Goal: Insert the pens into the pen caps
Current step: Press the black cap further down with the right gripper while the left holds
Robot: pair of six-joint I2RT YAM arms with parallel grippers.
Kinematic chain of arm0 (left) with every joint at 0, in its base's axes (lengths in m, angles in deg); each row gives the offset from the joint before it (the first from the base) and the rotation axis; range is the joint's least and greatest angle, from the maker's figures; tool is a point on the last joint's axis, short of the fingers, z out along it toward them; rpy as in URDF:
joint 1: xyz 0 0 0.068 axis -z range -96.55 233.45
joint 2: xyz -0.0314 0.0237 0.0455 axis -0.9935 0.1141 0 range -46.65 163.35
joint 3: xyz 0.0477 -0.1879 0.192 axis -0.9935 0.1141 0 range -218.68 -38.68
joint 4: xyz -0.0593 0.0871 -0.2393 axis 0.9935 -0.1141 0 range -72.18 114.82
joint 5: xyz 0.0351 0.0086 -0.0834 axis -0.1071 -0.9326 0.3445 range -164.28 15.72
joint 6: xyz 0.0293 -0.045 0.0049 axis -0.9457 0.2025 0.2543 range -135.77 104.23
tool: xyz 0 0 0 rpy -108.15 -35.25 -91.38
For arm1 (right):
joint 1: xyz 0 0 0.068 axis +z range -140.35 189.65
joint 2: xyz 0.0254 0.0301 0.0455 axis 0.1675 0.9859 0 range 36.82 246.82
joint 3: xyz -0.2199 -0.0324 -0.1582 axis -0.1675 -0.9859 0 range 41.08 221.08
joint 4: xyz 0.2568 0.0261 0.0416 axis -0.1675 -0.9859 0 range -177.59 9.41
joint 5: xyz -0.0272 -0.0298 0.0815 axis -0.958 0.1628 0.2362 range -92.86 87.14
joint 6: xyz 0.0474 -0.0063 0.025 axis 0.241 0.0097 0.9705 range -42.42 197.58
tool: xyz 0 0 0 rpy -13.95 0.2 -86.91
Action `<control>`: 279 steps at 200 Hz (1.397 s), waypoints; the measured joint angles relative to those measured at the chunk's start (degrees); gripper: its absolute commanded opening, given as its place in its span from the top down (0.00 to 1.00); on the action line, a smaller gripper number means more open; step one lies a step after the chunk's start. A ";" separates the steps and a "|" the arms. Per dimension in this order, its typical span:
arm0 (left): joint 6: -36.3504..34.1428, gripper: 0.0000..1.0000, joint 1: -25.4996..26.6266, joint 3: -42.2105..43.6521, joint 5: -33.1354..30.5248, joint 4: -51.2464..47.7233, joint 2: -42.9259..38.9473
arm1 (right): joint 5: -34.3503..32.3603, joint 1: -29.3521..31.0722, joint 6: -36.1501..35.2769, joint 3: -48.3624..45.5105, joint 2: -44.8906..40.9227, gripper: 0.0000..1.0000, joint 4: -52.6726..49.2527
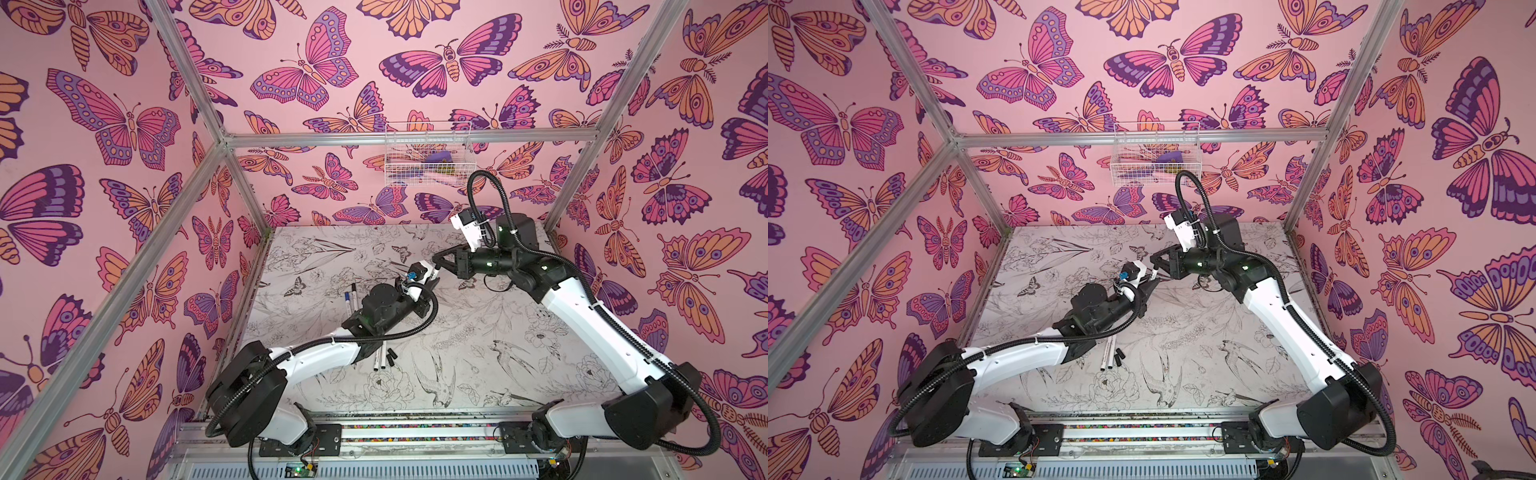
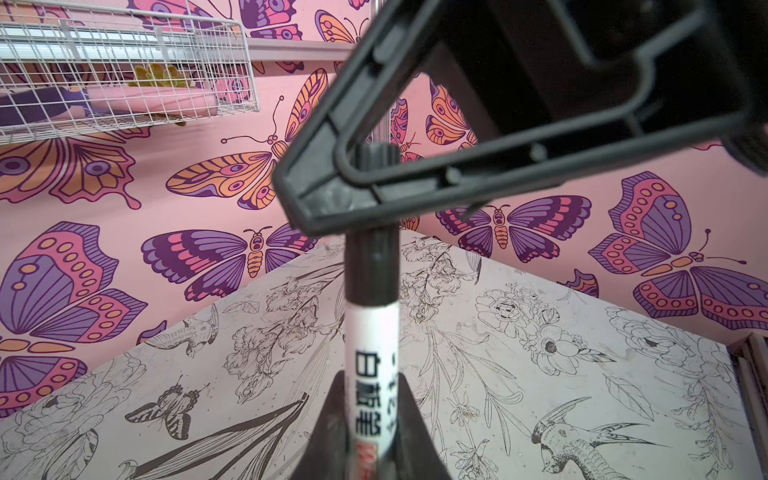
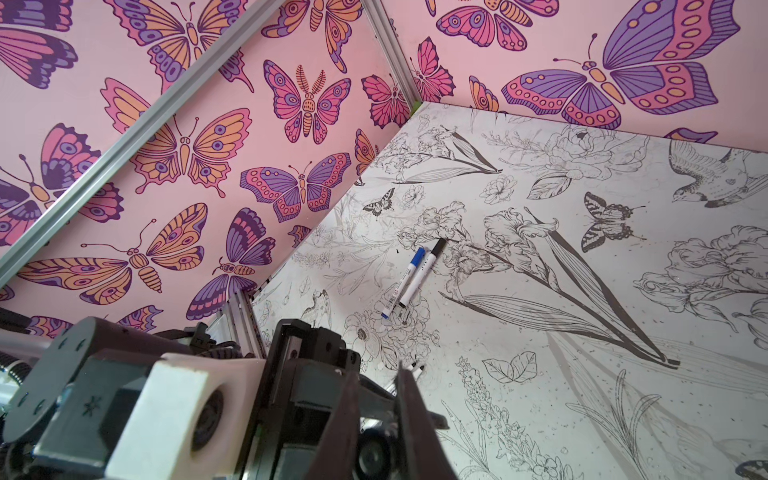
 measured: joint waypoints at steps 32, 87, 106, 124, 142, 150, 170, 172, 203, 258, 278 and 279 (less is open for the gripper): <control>-0.09 1.00 0.04 0.00 0.48 -0.09 0.00 | -0.09 0.00 -0.70 0.11 -0.02 0.98 -0.66; 10.38 1.00 -1.92 -2.03 6.93 1.92 0.90 | 0.09 -0.07 0.44 0.02 -0.13 1.00 3.48; 16.61 1.00 -3.82 -3.69 11.93 4.63 2.51 | -0.74 -0.04 0.76 -0.07 -0.13 1.00 6.86; 20.26 1.00 -5.46 -5.14 15.89 5.16 2.93 | -1.20 0.00 0.87 -0.33 -0.11 1.00 9.90; 21.20 1.00 -6.93 -6.14 19.02 4.66 2.93 | -1.60 0.24 0.98 -0.79 -0.17 1.00 12.11; 20.90 1.00 -7.50 -6.62 20.24 3.67 2.93 | -2.08 0.37 0.94 -1.01 -0.26 1.00 12.50; 18.53 1.00 -8.35 -7.91 22.10 0.50 2.91 | -3.93 0.79 0.09 -1.33 -0.44 1.00 12.22; 18.25 1.00 -8.41 -8.09 22.23 0.00 2.91 | -4.09 0.83 0.00 -1.33 -0.46 1.00 12.09; 13.07 1.00 -9.18 -9.31 23.12 -4.28 2.80 | -10.93 2.93 -3.98 -1.16 -1.05 1.00 9.18; 9.31 1.00 -9.22 -9.33 23.17 -6.60 2.67 | -8.02 1.68 -3.45 -2.32 -1.33 1.00 8.31; 9.29 1.00 -9.25 -9.33 23.06 -6.60 2.64 | -6.19 1.25 -3.02 -2.43 -0.81 1.00 9.03; 9.31 1.00 -9.25 -9.33 23.04 -6.60 2.64 | -6.19 1.22 -3.02 -2.43 -0.79 1.00 9.07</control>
